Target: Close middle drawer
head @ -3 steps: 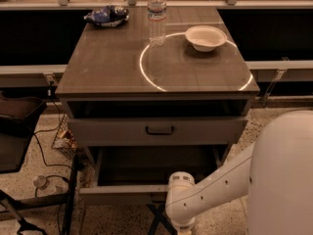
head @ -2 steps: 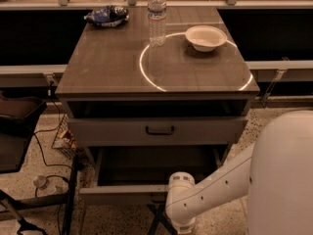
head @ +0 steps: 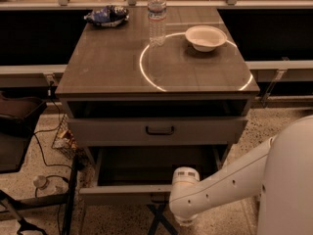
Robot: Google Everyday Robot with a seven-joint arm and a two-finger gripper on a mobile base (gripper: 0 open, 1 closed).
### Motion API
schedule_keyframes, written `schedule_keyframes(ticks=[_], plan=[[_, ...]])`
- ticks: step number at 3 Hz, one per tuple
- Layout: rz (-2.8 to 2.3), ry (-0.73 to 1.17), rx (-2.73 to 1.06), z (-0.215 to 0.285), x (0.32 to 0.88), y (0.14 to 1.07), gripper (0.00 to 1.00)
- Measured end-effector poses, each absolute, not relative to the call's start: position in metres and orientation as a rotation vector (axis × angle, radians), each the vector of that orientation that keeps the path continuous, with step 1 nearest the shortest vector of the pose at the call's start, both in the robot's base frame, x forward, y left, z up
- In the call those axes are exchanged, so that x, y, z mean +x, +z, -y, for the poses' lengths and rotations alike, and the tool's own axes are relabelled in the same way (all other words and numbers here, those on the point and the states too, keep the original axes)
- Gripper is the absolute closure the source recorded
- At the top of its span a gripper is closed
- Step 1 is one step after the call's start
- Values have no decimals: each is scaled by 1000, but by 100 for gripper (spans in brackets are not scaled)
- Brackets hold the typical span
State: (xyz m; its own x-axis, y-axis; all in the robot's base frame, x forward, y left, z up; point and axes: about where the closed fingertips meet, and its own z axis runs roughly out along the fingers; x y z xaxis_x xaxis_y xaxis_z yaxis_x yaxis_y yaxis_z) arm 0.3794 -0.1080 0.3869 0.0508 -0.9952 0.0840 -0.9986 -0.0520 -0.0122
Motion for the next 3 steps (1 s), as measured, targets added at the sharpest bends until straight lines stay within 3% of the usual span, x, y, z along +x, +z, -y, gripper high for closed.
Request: schedule_keyframes(ticks=[2, 3], plan=[[2172, 162, 2330, 122, 463, 414, 100], [2172, 162, 2330, 122, 463, 414, 100]])
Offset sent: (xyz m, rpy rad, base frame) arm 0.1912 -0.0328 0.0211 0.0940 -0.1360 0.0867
